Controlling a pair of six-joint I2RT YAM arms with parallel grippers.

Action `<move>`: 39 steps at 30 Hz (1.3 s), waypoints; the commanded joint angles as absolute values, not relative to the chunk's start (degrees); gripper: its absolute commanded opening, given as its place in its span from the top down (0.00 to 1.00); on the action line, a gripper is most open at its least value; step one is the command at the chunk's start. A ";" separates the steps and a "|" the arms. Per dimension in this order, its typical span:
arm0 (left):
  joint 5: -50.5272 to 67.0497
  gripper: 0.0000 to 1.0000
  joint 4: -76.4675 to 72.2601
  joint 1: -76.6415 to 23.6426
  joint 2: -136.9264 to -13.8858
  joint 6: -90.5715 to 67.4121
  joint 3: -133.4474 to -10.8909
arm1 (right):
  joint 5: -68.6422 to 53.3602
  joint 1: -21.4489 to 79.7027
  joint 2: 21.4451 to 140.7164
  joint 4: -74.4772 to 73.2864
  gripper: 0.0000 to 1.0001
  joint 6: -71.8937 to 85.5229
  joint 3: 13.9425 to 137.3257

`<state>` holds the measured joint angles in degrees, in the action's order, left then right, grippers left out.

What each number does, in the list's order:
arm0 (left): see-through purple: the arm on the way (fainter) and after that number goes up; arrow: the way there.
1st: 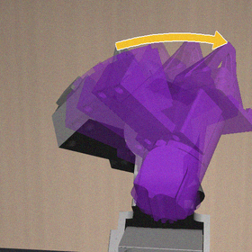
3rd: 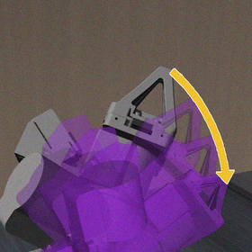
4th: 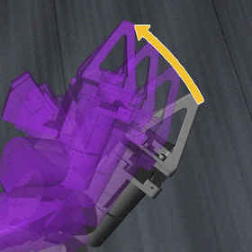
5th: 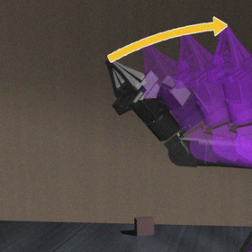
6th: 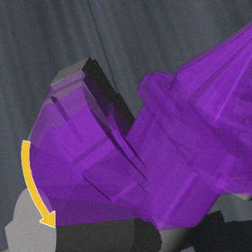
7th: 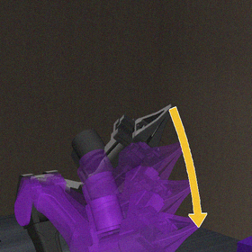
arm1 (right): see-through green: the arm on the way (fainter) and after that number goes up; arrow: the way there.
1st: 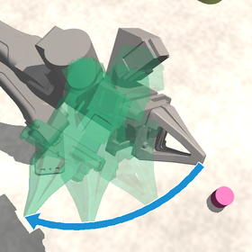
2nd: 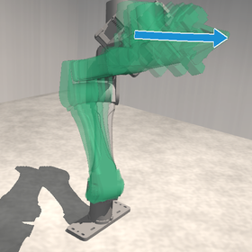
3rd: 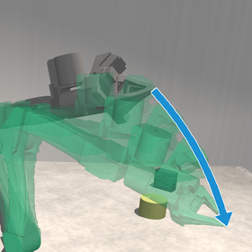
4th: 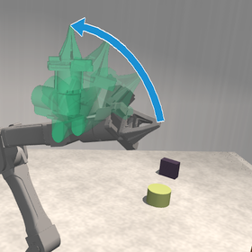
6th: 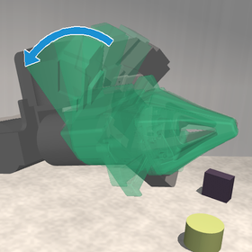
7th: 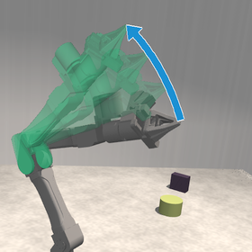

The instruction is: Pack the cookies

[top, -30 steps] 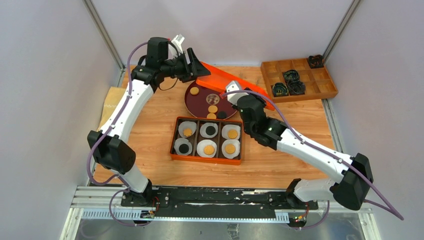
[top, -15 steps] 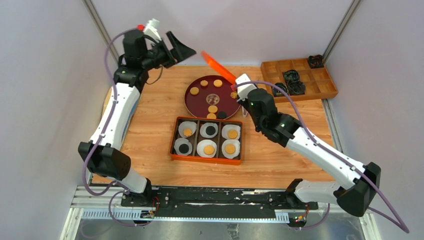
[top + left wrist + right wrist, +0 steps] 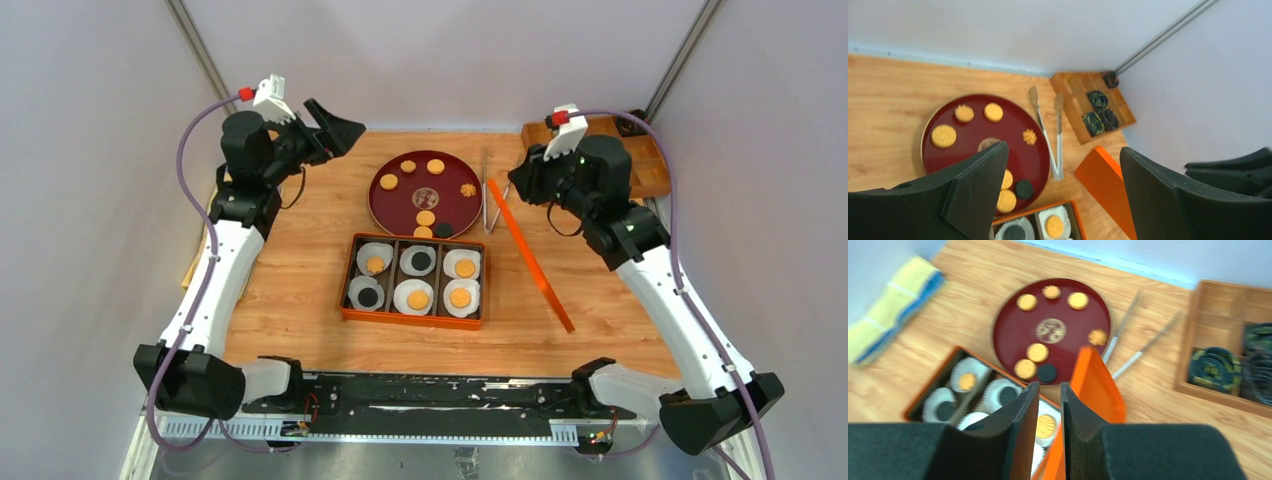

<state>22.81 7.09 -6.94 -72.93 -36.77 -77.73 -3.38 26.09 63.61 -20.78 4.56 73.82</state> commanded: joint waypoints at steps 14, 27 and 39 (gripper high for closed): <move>25.98 0.12 -1.72 -8.57 -69.99 -38.32 -64.67 | -10.85 15.08 62.17 -25.66 0.51 16.73 67.44; 21.12 0.12 3.29 -18.95 -70.73 -34.19 -64.31 | 12.32 8.34 75.29 -40.05 0.26 22.96 61.87; 18.62 0.12 6.61 -21.69 -72.05 -31.18 -65.06 | 4.57 -8.51 91.83 -32.96 0.30 20.16 61.62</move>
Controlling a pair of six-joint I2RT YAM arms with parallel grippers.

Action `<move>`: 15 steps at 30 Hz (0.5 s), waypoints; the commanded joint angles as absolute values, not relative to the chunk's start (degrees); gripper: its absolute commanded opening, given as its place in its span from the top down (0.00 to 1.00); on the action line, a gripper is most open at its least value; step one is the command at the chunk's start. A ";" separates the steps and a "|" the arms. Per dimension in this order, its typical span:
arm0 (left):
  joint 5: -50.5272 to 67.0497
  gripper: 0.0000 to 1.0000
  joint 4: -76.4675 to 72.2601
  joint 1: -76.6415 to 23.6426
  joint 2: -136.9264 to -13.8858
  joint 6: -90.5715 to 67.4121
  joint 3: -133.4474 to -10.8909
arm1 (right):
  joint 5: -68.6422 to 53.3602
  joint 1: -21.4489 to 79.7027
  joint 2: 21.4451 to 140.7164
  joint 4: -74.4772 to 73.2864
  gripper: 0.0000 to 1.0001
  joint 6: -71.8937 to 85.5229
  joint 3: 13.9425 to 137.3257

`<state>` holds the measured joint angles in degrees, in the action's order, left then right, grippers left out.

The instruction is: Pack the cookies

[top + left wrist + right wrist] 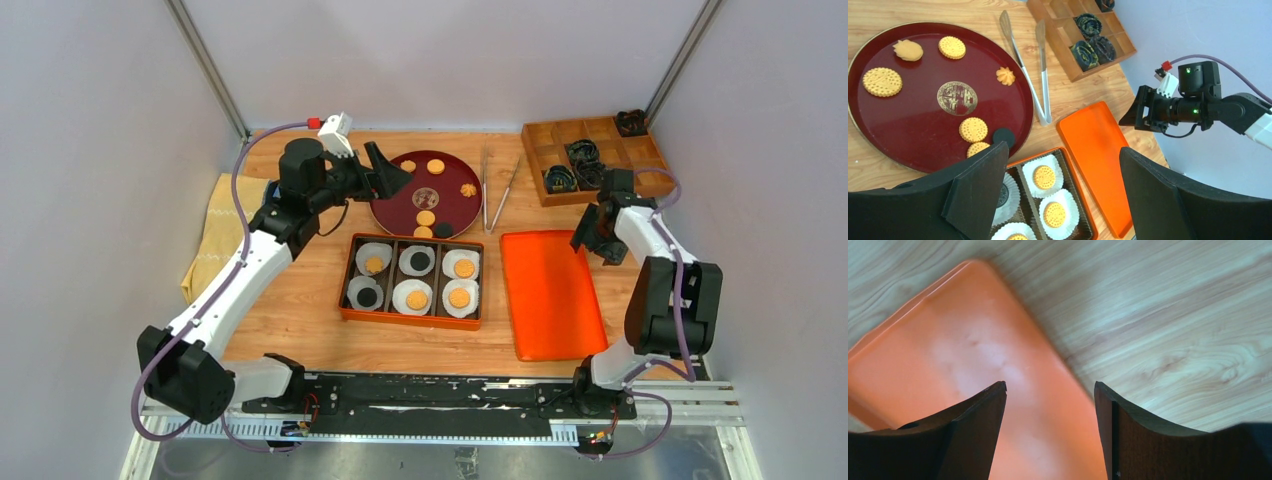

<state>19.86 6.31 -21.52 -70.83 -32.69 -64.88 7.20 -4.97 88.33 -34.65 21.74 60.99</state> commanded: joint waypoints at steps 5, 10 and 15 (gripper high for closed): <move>18.65 0.13 6.53 -21.71 -73.20 -31.48 -65.42 | -1.13 -10.29 96.63 -31.21 0.37 19.13 61.64; 18.44 0.13 7.19 -21.71 -73.34 -31.04 -65.53 | -4.74 -10.44 99.90 -29.03 0.49 18.96 60.12; 18.82 0.13 7.33 -21.71 -73.46 -31.11 -65.23 | -4.74 -10.45 101.52 -28.17 0.80 19.35 60.51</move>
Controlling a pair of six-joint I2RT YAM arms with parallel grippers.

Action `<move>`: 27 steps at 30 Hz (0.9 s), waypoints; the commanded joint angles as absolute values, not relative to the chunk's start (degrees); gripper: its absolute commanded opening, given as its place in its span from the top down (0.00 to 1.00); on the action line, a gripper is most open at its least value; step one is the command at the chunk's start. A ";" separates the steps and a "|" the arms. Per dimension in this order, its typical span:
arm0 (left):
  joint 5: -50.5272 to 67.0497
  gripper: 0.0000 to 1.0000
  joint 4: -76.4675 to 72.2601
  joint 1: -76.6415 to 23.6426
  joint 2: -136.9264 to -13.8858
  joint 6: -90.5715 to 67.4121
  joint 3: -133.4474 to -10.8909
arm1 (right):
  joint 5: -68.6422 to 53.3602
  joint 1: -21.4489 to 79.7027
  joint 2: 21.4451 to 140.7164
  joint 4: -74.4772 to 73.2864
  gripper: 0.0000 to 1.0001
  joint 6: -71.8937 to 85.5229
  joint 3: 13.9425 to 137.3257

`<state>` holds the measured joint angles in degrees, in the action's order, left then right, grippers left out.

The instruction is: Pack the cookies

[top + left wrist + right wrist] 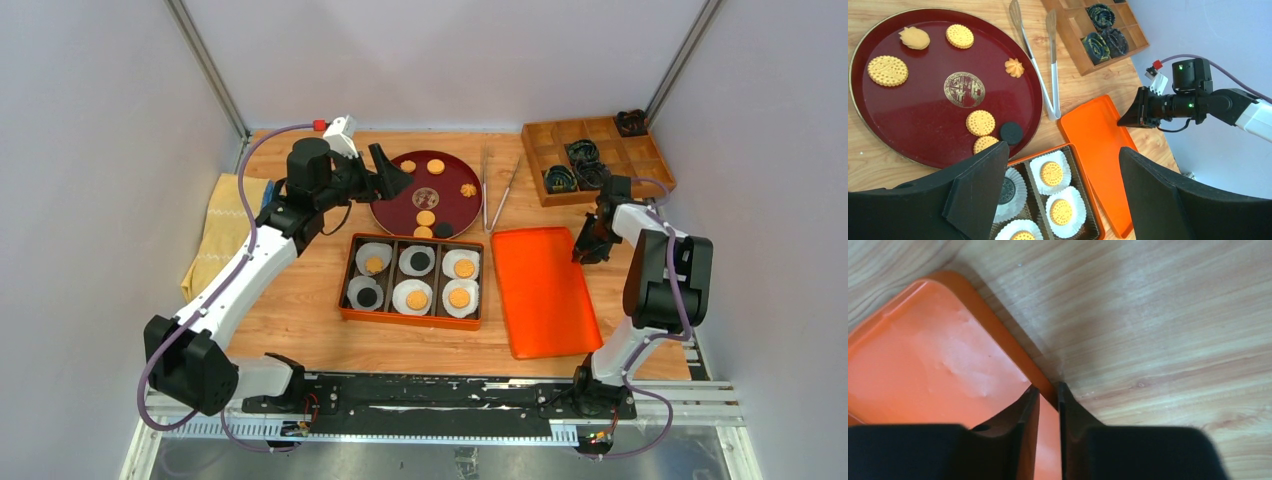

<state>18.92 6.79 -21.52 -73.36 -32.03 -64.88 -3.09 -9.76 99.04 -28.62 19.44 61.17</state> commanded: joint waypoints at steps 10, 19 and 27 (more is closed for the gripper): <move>18.85 0.15 7.80 -21.71 -72.78 -31.48 -65.17 | -3.44 -10.37 95.80 -30.82 1.00 17.26 62.60; 20.27 0.16 6.89 -21.77 -75.39 -31.71 -64.63 | -9.44 -10.05 81.93 -39.75 1.00 15.69 66.72; 25.46 0.15 1.80 -21.80 -79.43 -31.98 -62.92 | -12.85 -9.14 71.23 -45.08 1.00 15.17 72.32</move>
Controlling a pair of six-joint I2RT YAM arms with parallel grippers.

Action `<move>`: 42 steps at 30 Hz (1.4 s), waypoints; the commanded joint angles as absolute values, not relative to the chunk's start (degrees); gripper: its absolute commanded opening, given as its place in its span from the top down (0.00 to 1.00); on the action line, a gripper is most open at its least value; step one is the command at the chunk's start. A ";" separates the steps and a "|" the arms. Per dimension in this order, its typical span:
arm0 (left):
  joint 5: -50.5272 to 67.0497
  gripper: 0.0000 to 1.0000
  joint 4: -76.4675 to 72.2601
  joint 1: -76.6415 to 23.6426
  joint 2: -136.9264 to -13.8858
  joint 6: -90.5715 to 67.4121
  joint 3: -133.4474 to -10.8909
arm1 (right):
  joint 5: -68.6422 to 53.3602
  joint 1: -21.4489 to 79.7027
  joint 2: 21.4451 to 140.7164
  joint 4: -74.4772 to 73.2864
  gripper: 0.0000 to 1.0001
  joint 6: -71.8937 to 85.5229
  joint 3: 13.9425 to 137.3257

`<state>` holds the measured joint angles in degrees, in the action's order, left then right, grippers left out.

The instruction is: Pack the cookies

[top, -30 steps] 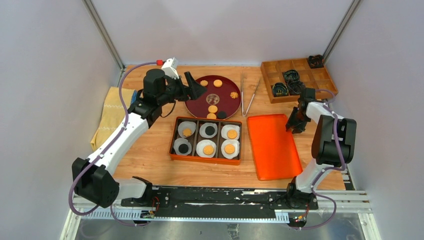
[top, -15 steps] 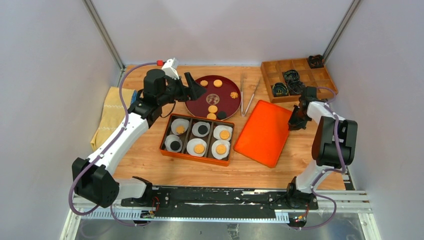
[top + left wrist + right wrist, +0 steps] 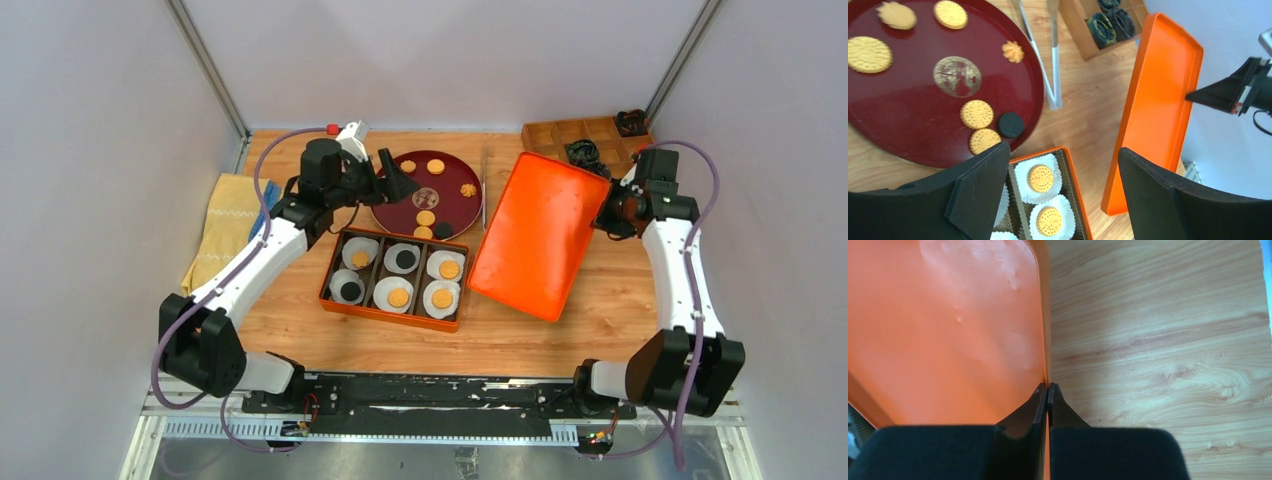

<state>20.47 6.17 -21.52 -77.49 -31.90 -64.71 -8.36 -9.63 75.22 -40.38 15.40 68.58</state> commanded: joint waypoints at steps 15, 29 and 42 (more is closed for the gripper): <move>51.98 0.07 -32.11 -27.00 -88.47 -40.43 -58.19 | -31.52 -5.60 77.67 -37.64 1.00 19.45 78.02; 54.10 0.24 -33.49 -32.25 -96.07 -42.86 -64.83 | -32.66 3.45 85.15 -35.56 1.00 20.77 85.15; 49.16 1.00 -33.30 -31.43 -97.75 -53.12 -67.15 | -26.51 7.09 86.42 -33.03 0.81 18.50 88.71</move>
<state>48.82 -29.04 -30.76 -98.39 -49.52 -64.60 -27.00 4.40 86.98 -34.09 17.98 85.95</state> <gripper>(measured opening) 0.226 0.066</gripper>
